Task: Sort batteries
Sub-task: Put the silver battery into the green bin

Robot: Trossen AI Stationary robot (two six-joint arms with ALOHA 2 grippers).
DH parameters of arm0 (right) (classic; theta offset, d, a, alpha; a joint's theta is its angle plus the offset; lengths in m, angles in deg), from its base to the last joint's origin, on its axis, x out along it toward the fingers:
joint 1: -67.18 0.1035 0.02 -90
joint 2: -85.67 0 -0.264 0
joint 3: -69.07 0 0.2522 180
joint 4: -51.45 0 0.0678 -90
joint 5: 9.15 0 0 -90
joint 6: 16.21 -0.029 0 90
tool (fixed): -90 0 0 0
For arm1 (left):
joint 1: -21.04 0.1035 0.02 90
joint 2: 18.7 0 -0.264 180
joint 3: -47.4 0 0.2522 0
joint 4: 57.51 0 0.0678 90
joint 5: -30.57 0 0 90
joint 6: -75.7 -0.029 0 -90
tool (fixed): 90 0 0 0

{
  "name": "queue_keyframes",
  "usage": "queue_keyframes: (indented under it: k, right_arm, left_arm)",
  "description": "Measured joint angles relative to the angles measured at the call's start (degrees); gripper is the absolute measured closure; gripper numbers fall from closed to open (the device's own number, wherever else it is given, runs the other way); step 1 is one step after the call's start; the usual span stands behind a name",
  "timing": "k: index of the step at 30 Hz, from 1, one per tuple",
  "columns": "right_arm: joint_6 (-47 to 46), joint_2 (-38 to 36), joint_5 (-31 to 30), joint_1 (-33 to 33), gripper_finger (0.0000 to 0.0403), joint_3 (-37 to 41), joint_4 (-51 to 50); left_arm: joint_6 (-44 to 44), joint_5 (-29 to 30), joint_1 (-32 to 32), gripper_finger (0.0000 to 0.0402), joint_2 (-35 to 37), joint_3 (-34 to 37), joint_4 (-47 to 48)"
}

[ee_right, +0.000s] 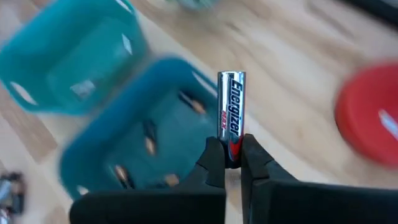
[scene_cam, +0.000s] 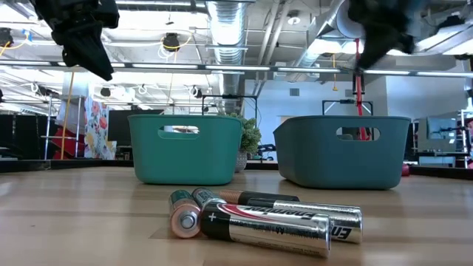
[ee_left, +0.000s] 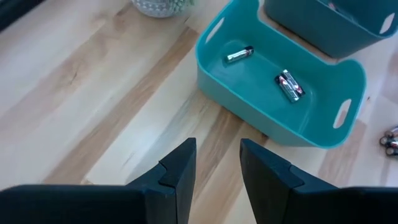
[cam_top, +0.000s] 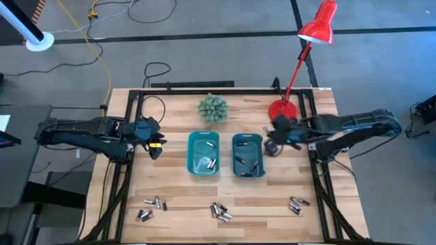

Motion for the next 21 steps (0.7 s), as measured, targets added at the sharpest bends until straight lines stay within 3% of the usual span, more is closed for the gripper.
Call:
queue_keyframes:
  k: [5, 11, 21]
  right_arm:
    - [11.57, 11.61, 0.52, -2.58, 0.0394, -9.80, 8.06]
    - [21.12, 27.32, 7.05, -4.41, 0.0394, -22.37, 12.83]
    - [26.94, 48.73, 16.35, -6.25, 0.0394, -38.28, 12.73]
  left_arm:
    - [-1.20, 0.68, 0.00, 0.0281, 0.01, 0.00, -0.02]
    - [-1.21, 1.48, 0.02, 0.0281, 0.01, 0.00, -0.05]
    - [-3.76, 1.70, 0.02, 0.0281, -0.01, 0.00, 0.22]
